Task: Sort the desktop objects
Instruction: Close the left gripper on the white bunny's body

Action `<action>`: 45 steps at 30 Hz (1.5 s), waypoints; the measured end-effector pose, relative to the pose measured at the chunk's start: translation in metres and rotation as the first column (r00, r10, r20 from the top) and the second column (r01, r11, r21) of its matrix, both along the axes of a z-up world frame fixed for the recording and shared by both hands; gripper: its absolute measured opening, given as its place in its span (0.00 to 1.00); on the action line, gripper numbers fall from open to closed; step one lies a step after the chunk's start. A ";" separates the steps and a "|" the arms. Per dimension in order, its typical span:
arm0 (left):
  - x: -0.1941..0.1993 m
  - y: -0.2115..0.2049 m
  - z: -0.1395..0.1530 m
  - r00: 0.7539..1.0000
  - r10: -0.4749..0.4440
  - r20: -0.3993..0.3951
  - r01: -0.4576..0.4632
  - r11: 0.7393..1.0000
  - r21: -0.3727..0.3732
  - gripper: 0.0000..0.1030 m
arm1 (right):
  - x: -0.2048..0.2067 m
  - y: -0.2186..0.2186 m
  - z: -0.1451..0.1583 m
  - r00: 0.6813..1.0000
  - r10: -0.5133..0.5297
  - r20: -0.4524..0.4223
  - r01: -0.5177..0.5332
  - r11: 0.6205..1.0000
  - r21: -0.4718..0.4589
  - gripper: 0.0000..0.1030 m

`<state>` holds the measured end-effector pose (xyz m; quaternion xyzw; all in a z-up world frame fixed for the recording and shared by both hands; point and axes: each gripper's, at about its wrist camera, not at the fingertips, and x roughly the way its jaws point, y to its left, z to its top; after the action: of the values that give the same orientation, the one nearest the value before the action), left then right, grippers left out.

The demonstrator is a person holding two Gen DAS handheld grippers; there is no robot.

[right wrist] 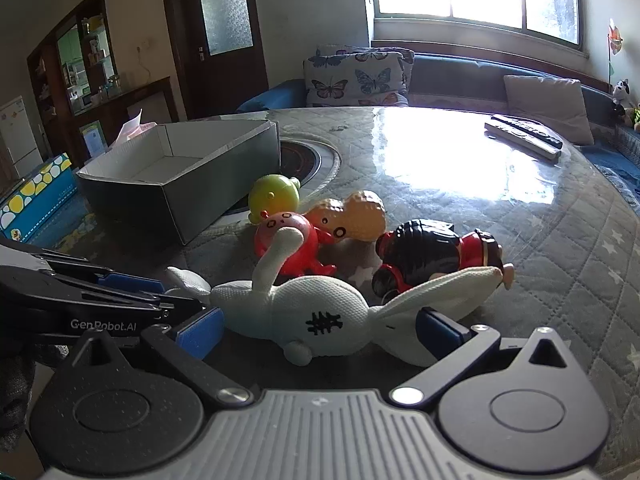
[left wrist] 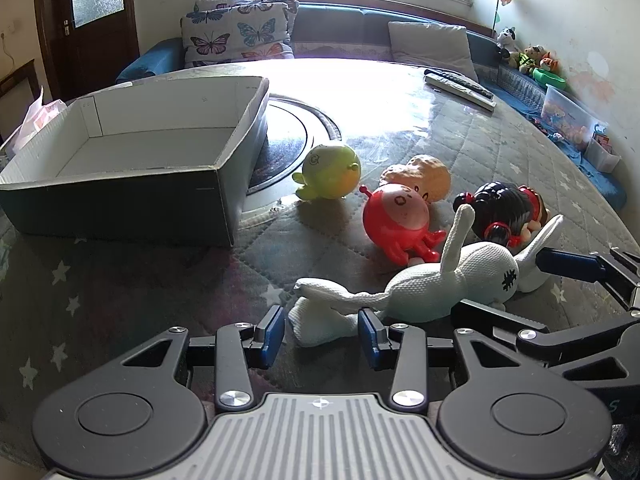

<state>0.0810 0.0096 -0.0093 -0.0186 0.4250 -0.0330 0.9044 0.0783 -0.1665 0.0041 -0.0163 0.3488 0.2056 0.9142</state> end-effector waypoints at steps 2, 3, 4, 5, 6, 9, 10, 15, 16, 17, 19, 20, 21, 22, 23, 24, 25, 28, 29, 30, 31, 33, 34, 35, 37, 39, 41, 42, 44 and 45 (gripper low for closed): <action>0.001 0.001 0.002 1.000 -0.006 0.003 0.006 1.000 0.000 0.42 | 0.003 0.000 0.001 1.000 0.000 0.000 0.000 1.000 0.000 1.00; 0.001 0.002 0.002 1.000 -0.009 0.004 0.009 1.000 -0.001 0.42 | 0.005 0.000 0.001 1.000 0.000 -0.002 0.000 1.000 0.003 1.00; 0.001 0.002 0.003 1.000 -0.012 0.004 0.012 1.000 -0.001 0.42 | 0.006 0.000 0.001 1.000 0.000 -0.004 0.000 1.000 0.005 1.00; 0.001 0.003 0.003 1.000 -0.015 0.006 0.016 1.000 -0.001 0.42 | 0.007 -0.001 0.000 1.000 -0.001 -0.005 0.001 1.000 0.005 1.00; 0.002 0.004 0.003 1.000 -0.020 0.008 0.020 1.000 -0.002 0.42 | 0.008 -0.002 0.000 1.000 -0.003 -0.010 0.003 1.000 0.005 1.00; 0.002 0.006 0.004 0.999 -0.038 0.012 0.038 0.999 -0.010 0.42 | 0.013 -0.003 -0.002 1.000 -0.014 -0.023 0.014 1.000 0.006 0.95; 0.002 0.005 0.005 0.999 -0.047 0.016 0.048 0.999 -0.011 0.42 | 0.014 -0.004 -0.003 1.000 -0.016 -0.027 0.016 1.000 0.009 0.95; 0.000 -0.001 0.007 0.991 -0.127 0.045 0.127 0.992 -0.005 0.42 | 0.020 -0.008 -0.005 0.999 -0.023 -0.047 0.024 0.999 0.026 0.89; 0.000 -0.002 0.008 0.988 -0.144 0.051 0.144 0.990 0.001 0.42 | 0.022 -0.009 -0.006 0.998 -0.022 -0.055 0.024 0.999 0.031 0.88; -0.001 -0.004 0.008 0.985 -0.164 0.058 0.164 0.986 0.006 0.41 | 0.023 -0.009 -0.006 0.998 -0.016 -0.059 0.018 0.999 0.034 0.87; -0.001 -0.008 0.010 0.976 -0.203 0.074 0.201 0.979 0.038 0.41 | 0.024 -0.010 -0.006 0.998 -0.007 -0.066 0.009 0.999 0.039 0.84; -0.001 -0.009 0.011 0.972 -0.221 0.083 0.218 0.975 0.051 0.41 | 0.024 -0.010 -0.006 0.998 -0.005 -0.067 0.008 0.999 0.042 0.83; -0.001 -0.010 0.012 0.967 -0.237 0.092 0.232 0.971 0.060 0.41 | 0.024 -0.011 -0.005 0.998 -0.004 -0.069 0.008 0.999 0.047 0.83; -0.001 -0.011 0.012 0.962 -0.254 0.101 0.248 0.967 0.065 0.41 | 0.024 -0.011 -0.004 0.998 -0.005 -0.069 0.008 0.999 0.049 0.82; -0.001 -0.011 0.013 0.957 -0.269 0.108 0.263 0.962 0.067 0.41 | 0.024 -0.012 -0.004 0.997 -0.004 -0.071 0.008 0.999 0.053 0.81; -0.001 -0.012 0.013 0.952 -0.285 0.113 0.279 0.958 0.069 0.41 | 0.024 -0.012 -0.003 0.997 -0.002 -0.072 0.006 0.998 0.057 0.80; -0.001 -0.013 0.012 0.946 -0.304 0.116 0.297 0.952 0.076 0.41 | 0.024 -0.013 -0.001 0.997 0.001 -0.074 0.004 0.998 0.060 0.79; 0.001 -0.014 0.010 0.932 -0.342 0.117 0.333 0.939 0.090 0.41 | 0.023 -0.014 0.006 0.998 0.013 -0.059 -0.009 0.998 0.069 0.79; 0.001 -0.014 0.009 0.929 -0.352 0.117 0.344 0.935 0.084 0.41 | 0.022 -0.014 0.008 0.998 0.017 -0.054 -0.013 0.997 0.071 0.79; 0.001 -0.014 0.008 0.926 -0.359 0.119 0.351 0.933 0.078 0.41 | 0.022 -0.013 0.011 0.999 0.021 -0.048 -0.018 0.997 0.073 0.79; 0.001 -0.014 0.007 0.922 -0.368 0.121 0.362 0.929 0.073 0.41 | 0.021 -0.013 0.015 0.999 0.026 -0.038 -0.023 0.997 0.075 0.79; 0.002 -0.013 0.003 0.911 -0.394 0.120 0.390 0.919 0.061 0.41 | 0.021 -0.012 0.019 0.999 0.039 -0.025 -0.037 0.996 0.081 0.79; 0.003 -0.013 0.001 0.908 -0.403 0.115 0.399 0.915 0.058 0.41 | 0.022 -0.011 0.020 0.999 0.046 -0.023 -0.044 0.996 0.083 0.79; 0.004 -0.014 0.000 0.906 -0.409 0.113 0.405 0.913 0.057 0.41 | 0.023 -0.008 0.022 0.998 0.057 -0.020 -0.056 0.995 0.080 0.79; 0.006 -0.015 -0.001 0.900 -0.420 0.118 0.416 0.907 0.060 0.41 | 0.026 -0.004 0.022 0.997 0.069 -0.018 -0.068 0.995 0.068 0.79; 0.006 -0.016 -0.001 0.891 -0.434 0.131 0.430 0.901 0.058 0.41 | 0.029 0.000 0.020 0.996 0.081 -0.027 -0.079 0.995 0.066 0.79; 0.008 -0.017 -0.001 0.879 -0.455 0.143 0.452 0.890 0.053 0.41 | 0.031 0.006 0.016 0.994 0.098 -0.040 -0.096 0.993 0.063 0.79; 0.008 -0.017 -0.003 0.876 -0.461 0.142 0.459 0.887 0.047 0.41 | 0.032 0.007 0.013 0.993 0.107 -0.053 -0.103 0.992 0.069 0.79; 0.010 -0.019 -0.006 0.871 -0.473 0.135 0.473 0.880 0.036 0.41 | 0.033 0.008 0.008 0.992 0.107 -0.068 -0.103 0.992 0.070 0.79; 0.010 -0.019 -0.008 0.868 -0.478 0.135 0.478 0.877 0.032 0.42 | 0.034 0.007 0.007 0.992 0.103 -0.073 -0.097 0.993 0.072 0.79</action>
<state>0.0911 -0.0095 -0.0176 0.0884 0.3522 -0.2576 0.8954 0.1122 -0.1593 0.0109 0.0054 0.3752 0.2634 0.8887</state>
